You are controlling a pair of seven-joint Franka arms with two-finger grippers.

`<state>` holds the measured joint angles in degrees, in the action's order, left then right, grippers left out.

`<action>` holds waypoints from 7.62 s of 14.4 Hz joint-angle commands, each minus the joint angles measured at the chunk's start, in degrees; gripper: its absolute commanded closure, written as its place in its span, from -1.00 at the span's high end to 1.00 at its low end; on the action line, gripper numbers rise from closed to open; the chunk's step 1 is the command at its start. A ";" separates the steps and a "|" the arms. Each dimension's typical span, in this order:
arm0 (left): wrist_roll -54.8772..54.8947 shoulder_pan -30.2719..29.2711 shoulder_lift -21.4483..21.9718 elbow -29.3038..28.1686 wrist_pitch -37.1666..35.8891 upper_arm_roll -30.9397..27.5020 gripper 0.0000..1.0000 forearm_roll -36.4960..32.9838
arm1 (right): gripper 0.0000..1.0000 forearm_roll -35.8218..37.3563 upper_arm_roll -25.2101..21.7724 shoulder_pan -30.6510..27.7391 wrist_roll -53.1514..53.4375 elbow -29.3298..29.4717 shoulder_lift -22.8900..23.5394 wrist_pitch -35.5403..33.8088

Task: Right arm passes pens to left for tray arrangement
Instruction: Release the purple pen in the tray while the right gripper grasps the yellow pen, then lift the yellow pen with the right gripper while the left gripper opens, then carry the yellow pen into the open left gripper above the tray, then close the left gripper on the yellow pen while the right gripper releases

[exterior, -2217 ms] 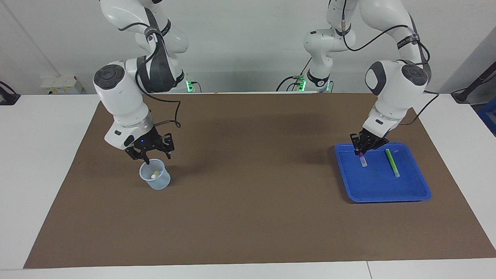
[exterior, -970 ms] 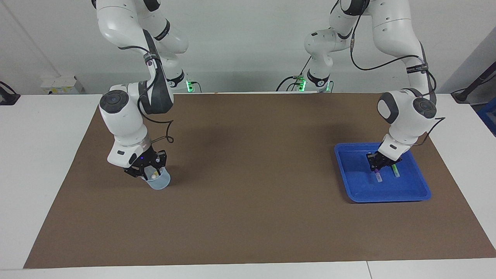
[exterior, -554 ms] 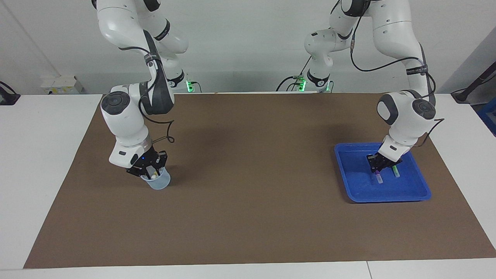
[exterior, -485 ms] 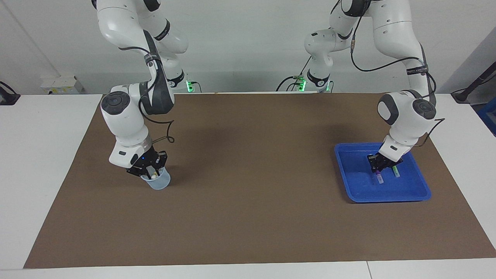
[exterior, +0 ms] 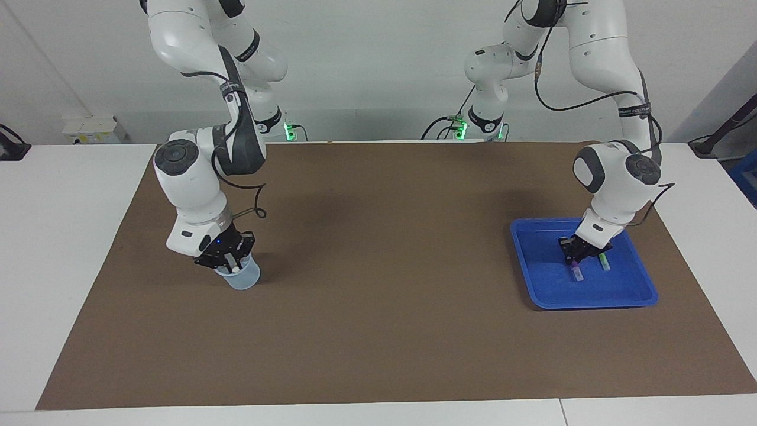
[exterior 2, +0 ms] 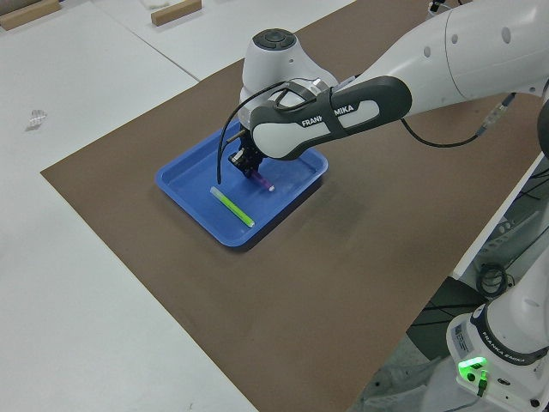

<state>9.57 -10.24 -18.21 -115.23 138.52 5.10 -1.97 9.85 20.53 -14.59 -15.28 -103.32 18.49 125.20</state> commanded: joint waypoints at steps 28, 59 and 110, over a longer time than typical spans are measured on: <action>1.84 -1.89 2.65 2.99 -5.19 0.44 1.00 -0.93 | -1.00 0.00 9.62 2.01 8.22 15.51 -7.85 -23.34; -60.88 0.04 10.21 14.68 -45.01 0.97 1.00 44.84 | -1.00 7.18 9.35 25.39 73.55 9.63 -1.97 25.16; -81.11 7.52 11.79 11.51 -35.25 1.93 -0.88 65.08 | -1.00 24.96 9.44 30.94 86.20 14.46 1.73 33.18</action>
<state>-71.59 -2.50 -7.99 -102.41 104.07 7.17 62.04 33.44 29.50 16.54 69.37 -90.37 18.77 157.84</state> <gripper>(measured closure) 0.661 0.819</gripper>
